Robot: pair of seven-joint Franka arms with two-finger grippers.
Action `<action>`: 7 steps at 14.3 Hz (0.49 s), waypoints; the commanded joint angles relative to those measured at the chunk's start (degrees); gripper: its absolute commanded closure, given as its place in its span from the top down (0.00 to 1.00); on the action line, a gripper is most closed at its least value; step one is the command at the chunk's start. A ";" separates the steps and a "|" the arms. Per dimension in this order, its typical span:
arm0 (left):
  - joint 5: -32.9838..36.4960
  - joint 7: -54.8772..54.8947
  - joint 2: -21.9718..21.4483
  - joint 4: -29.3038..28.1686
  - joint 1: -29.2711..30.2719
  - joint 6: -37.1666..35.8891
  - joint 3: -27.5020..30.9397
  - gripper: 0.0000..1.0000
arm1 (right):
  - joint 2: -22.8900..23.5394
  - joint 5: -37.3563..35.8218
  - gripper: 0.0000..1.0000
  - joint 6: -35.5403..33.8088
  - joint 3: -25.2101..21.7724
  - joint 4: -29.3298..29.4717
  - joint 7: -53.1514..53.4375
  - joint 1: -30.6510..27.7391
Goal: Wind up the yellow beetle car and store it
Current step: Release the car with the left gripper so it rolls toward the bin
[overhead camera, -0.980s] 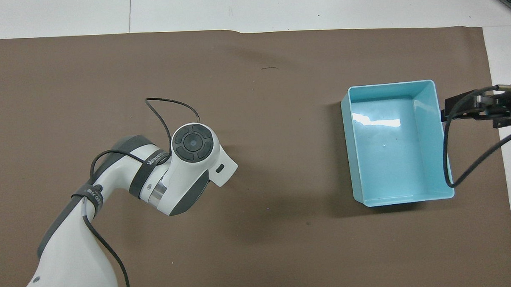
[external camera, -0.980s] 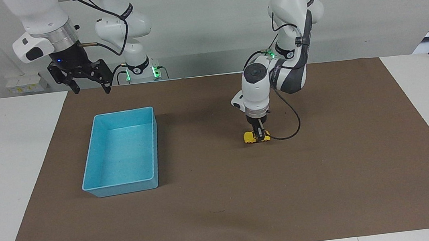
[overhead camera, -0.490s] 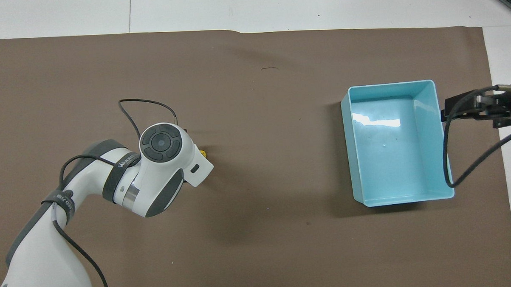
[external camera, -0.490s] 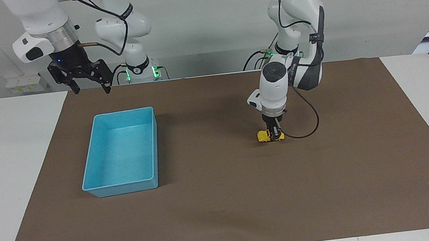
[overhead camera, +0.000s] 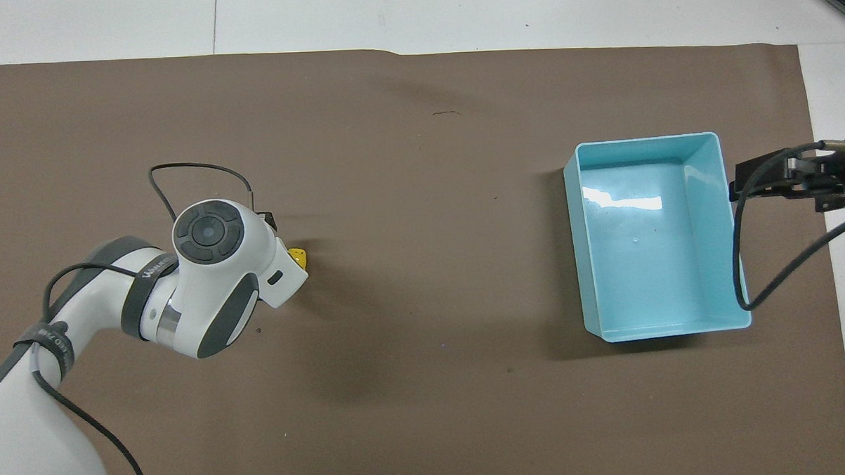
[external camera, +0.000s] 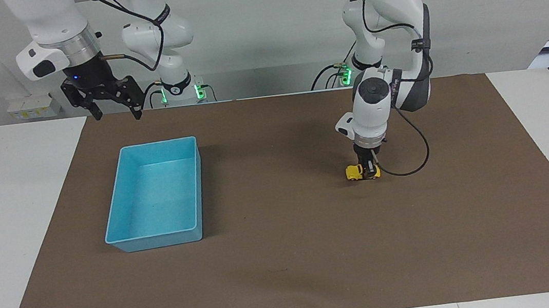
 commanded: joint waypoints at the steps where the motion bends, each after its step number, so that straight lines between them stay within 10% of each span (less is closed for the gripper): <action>1: 1.20 2.26 -1.64 -1.40 1.83 -0.74 -0.29 1.00 | -1.33 1.16 1.00 0.91 -0.07 -1.58 -1.46 -0.51; 7: 0.58 -15.09 -2.87 6.15 2.27 -10.93 0.06 1.00 | -1.33 1.16 1.00 0.83 0.02 -1.58 -1.46 -0.51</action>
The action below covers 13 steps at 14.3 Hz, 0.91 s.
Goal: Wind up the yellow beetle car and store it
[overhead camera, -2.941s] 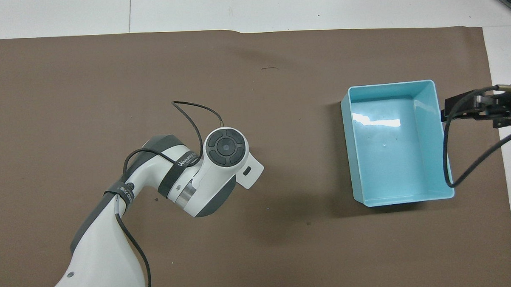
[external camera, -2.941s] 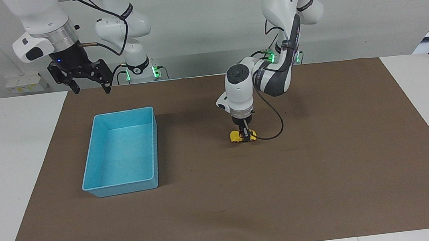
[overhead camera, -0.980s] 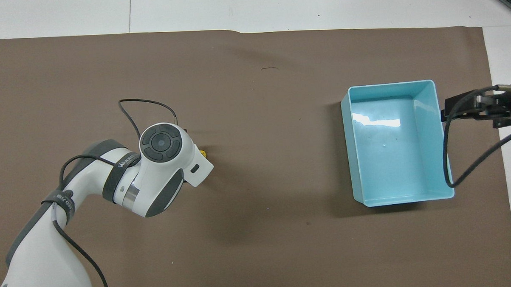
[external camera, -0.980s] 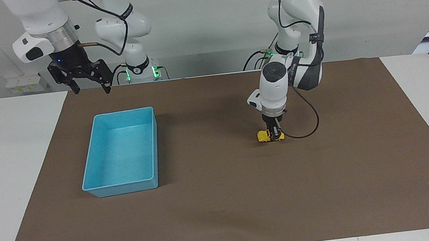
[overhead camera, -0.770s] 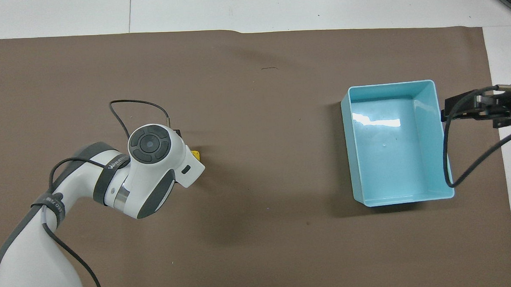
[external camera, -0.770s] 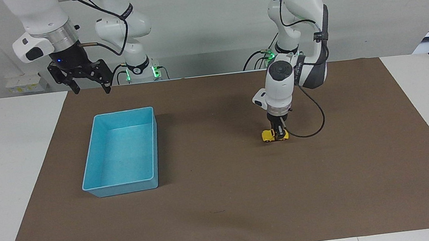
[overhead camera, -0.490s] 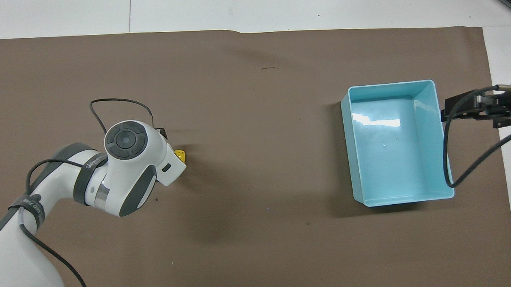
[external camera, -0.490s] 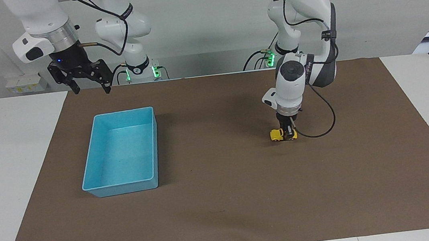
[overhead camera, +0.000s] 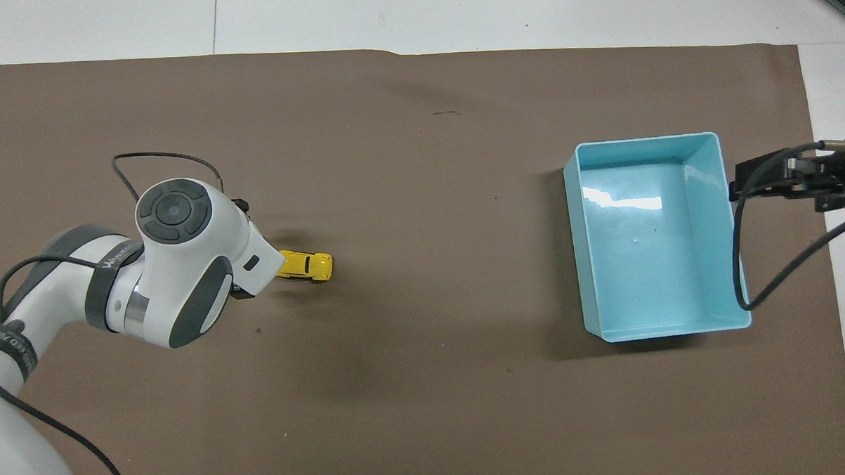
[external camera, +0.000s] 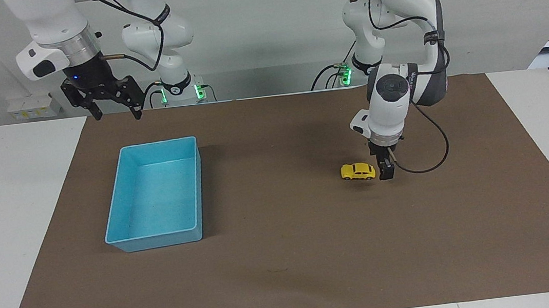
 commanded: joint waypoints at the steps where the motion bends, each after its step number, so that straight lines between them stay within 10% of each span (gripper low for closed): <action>1: 0.60 -13.08 -0.98 3.27 0.64 -5.11 -0.01 1.00 | -1.25 1.16 1.00 0.83 -0.07 -1.58 -1.46 -0.51; 13: -9.07 -60.33 -5.89 16.98 15.31 -18.28 0.16 1.00 | -1.25 1.16 1.00 0.83 0.02 -1.58 -1.46 -0.51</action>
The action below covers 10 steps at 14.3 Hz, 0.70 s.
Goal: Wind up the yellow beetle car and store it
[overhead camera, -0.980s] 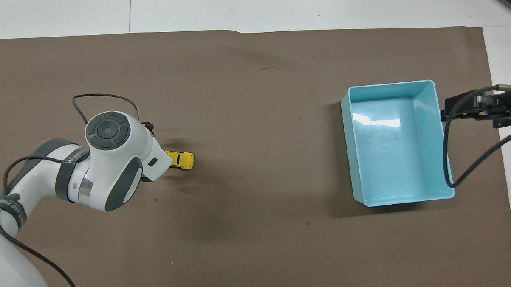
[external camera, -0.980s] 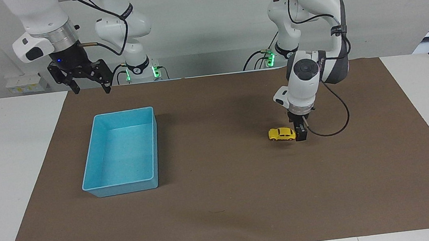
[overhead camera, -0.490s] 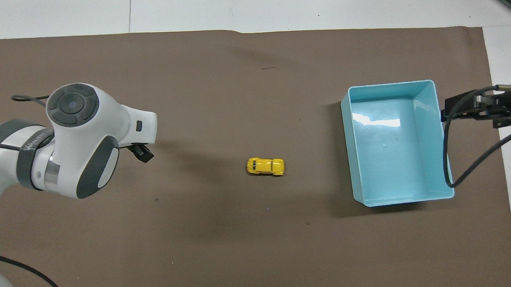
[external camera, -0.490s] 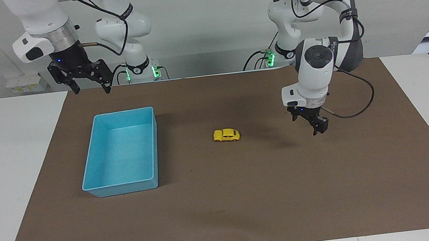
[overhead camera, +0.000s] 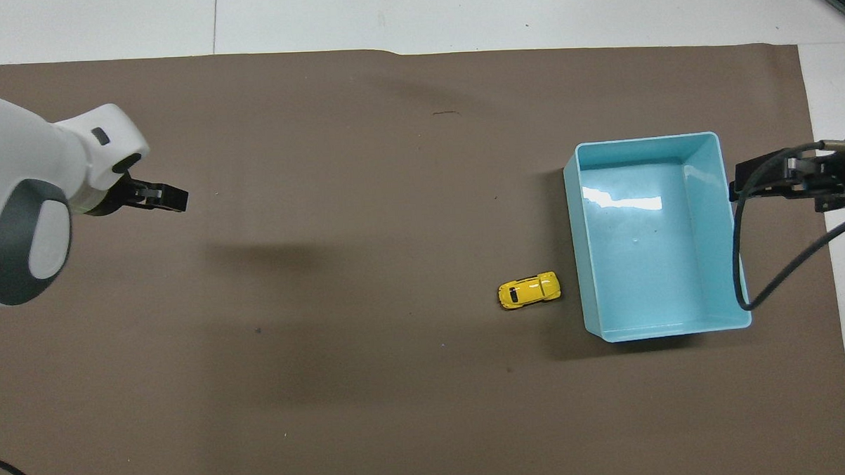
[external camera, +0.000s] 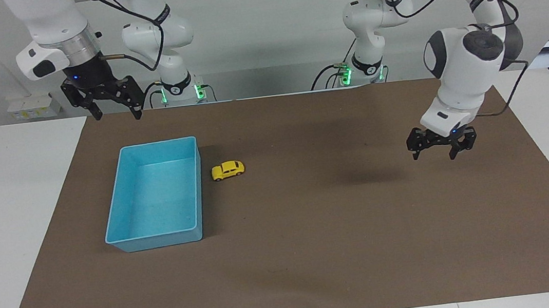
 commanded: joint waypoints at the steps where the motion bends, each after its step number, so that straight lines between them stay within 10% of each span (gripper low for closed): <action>1: -1.68 -2.19 -3.45 3.86 2.73 -9.56 -0.63 1.00 | -1.25 1.16 1.00 0.83 -0.07 -1.58 -1.46 -0.51; 10: 2.27 -1.49 -2.58 18.64 2.82 -29.80 -1.07 1.00 | -1.25 1.16 1.00 0.83 -0.07 -1.58 -1.46 -0.51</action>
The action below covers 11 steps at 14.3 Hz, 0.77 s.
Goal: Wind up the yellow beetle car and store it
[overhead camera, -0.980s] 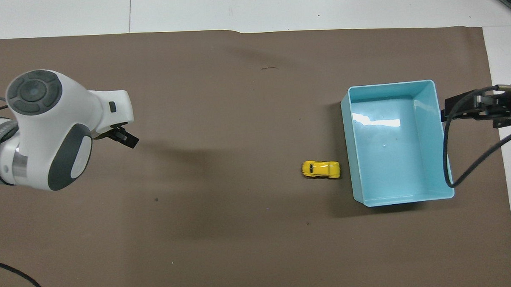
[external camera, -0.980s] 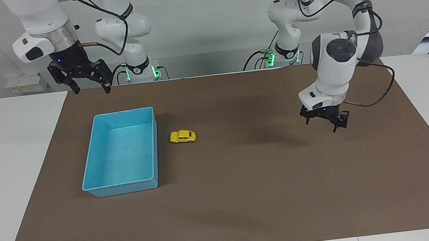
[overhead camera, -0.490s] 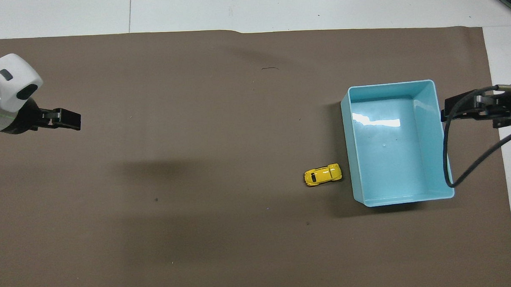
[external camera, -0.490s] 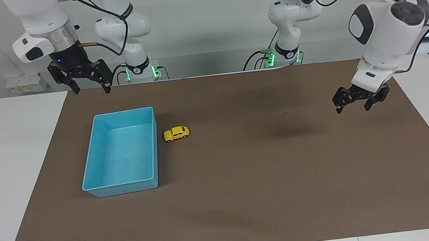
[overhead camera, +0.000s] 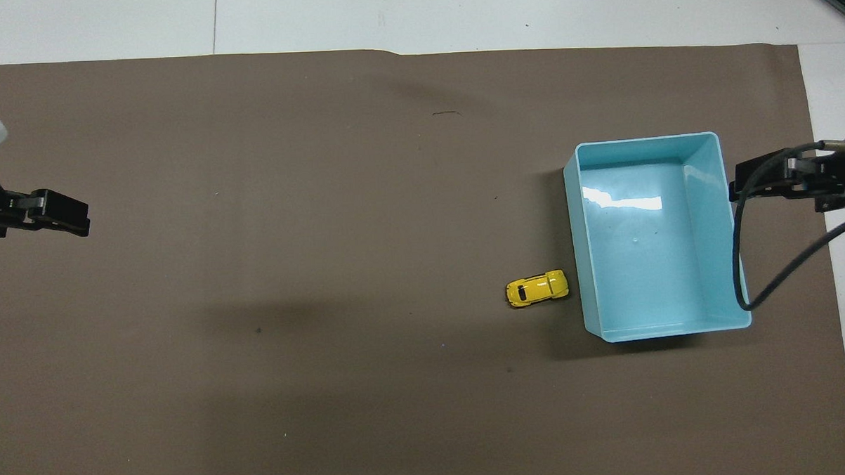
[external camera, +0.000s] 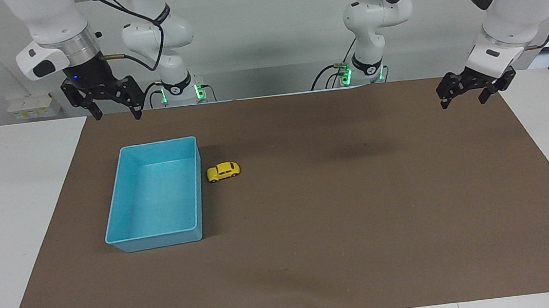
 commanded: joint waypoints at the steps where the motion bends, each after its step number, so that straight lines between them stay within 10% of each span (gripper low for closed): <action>1: 1.44 -0.68 1.84 4.51 0.22 -3.40 -0.82 1.00 | -1.24 1.16 1.00 0.91 -0.07 -1.58 -1.46 -0.51; 11: -3.39 3.35 -1.50 -1.99 1.36 1.00 -0.99 1.00 | -1.24 1.16 1.00 0.91 -0.07 -1.58 -1.46 -0.51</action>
